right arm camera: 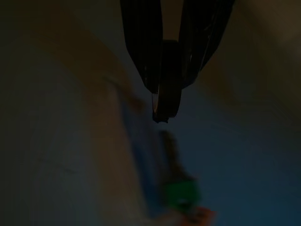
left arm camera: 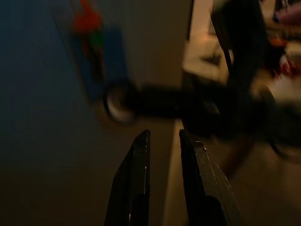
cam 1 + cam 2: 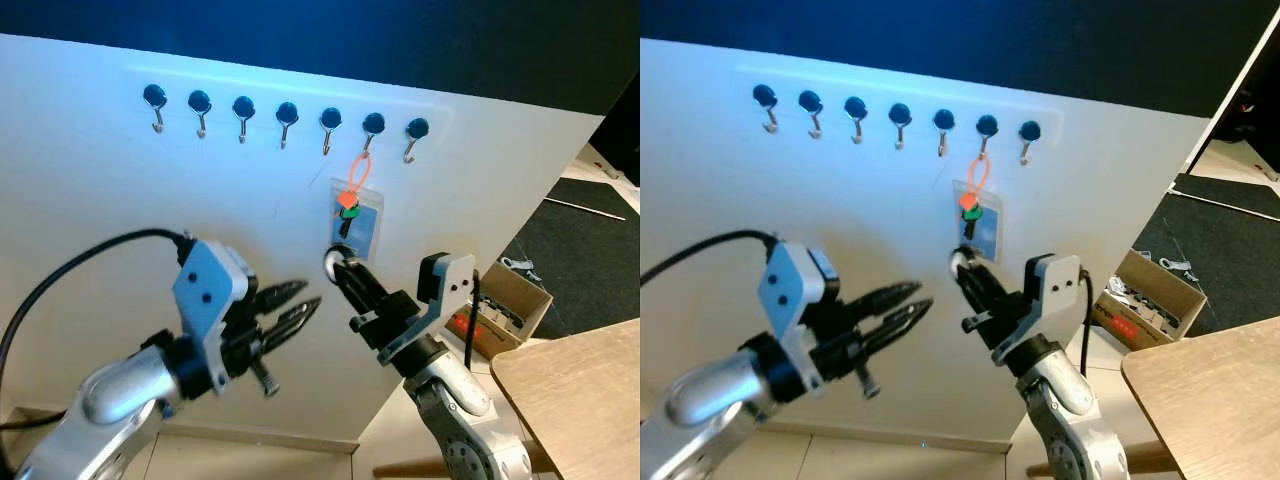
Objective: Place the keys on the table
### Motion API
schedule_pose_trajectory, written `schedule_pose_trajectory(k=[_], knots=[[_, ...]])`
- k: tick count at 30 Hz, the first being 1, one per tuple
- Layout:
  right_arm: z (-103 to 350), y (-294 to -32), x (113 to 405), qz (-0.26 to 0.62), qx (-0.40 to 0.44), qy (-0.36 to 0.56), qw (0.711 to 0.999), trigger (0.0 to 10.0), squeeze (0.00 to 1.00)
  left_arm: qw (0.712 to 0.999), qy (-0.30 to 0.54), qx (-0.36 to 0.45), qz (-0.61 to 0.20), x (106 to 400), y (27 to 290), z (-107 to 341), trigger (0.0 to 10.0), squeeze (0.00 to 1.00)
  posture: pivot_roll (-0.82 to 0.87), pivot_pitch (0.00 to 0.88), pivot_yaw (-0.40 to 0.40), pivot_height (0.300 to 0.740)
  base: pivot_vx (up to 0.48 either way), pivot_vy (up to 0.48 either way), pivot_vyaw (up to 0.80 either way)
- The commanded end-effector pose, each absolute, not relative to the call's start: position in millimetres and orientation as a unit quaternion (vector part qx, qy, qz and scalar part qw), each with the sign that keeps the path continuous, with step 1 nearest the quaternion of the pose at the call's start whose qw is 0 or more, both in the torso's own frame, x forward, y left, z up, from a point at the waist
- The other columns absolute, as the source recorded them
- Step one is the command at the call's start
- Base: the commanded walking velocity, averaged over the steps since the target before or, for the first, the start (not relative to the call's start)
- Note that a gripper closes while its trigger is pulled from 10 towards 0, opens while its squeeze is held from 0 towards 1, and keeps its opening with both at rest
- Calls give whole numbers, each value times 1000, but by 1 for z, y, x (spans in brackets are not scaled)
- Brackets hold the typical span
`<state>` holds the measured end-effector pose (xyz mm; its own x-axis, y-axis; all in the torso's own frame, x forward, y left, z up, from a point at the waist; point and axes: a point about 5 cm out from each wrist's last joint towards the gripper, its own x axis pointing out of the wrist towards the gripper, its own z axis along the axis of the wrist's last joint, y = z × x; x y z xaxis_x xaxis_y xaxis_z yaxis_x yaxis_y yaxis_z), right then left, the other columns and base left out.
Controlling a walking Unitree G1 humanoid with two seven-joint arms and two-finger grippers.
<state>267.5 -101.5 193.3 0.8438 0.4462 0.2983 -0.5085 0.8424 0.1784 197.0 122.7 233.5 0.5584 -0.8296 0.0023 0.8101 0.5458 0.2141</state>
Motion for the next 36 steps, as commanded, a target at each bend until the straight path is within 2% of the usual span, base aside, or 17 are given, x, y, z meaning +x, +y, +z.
schedule_pose_trajectory(k=[1,10,12,13,15,16,17,18,19,22,24,26,28,29,30,32,36], knots=[[188,-112,269,213,115,-122,963,10000,0,871,-43,101,-478,192,123,233,10000,0,177,150,-68,740,0,0,0],[164,-147,248,72,54,-90,992,10000,0,902,-43,93,-420,210,131,229,10000,0,150,149,-77,740,0,0,0],[141,-174,237,-12,15,-49,999,10000,0,902,-36,93,-420,211,132,225,10000,0,128,150,-72,740,0,0,0],[141,-174,237,-12,15,-49,999,10000,0,902,-36,93,-420,211,132,225,10000,0,128,150,-72,740,0,0,0],[131,-191,231,-57,-3,-28,998,10000,0,902,-33,93,-421,212,132,224,10000,0,120,151,-68,740,0,0,0],[122,-212,225,-108,-27,-7,994,10000,0,902,-30,93,-421,214,132,222,10000,0,109,151,-62,740,0,0,0],[122,-212,225,-108,-27,-7,994,10000,0,902,-30,93,-421,214,132,222,10000,0,109,151,-62,740,0,0,0],[113,-243,219,-176,-54,14,983,10000,0,903,-28,94,-419,216,133,220,10000,0,98,151,-58,740,0,0,0],[113,-243,219,-176,-54,14,983,10000,0,903,-28,94,-419,216,133,220,10000,0,98,151,-58,740,0,0,0],[120,-302,216,-291,-96,10,952,10000,0,907,-25,96,-410,222,134,217,10000,0,88,151,-51,740,0,0,0],[120,-302,216,-291,-96,10,952,10000,0,907,-25,96,-410,222,134,217,10000,0,88,151,-51,740,0,0,0],[131,-342,211,-360,-132,4,924,10000,0,909,-24,96,-405,224,133,216,10000,0,93,153,-50,740,0,0,0],[131,-342,211,-360,-132,4,924,10000,0,909,-24,96,-405,224,133,216,10000,0,93,153,-50,740,0,0,0],[134,-359,207,-387,-144,7,911,10000,0,910,-25,96,-401,225,133,215,10000,0,93,153,-50,740,0,0,0],[134,-359,207,-387,-144,7,911,10000,0,910,-25,96,-401,225,133,215,10000,0,93,153,-50,740,0,0,0],[123,-395,191,-446,-152,52,881,10000,0,915,-24,100,-391,226,134,214,10000,0,96,155,-51,740,0,0,0],[117,-404,184,-462,-149,72,871,10000,0,916,-23,102,-388,226,135,213,10000,0,96,155,-51,740,0,0,0]])
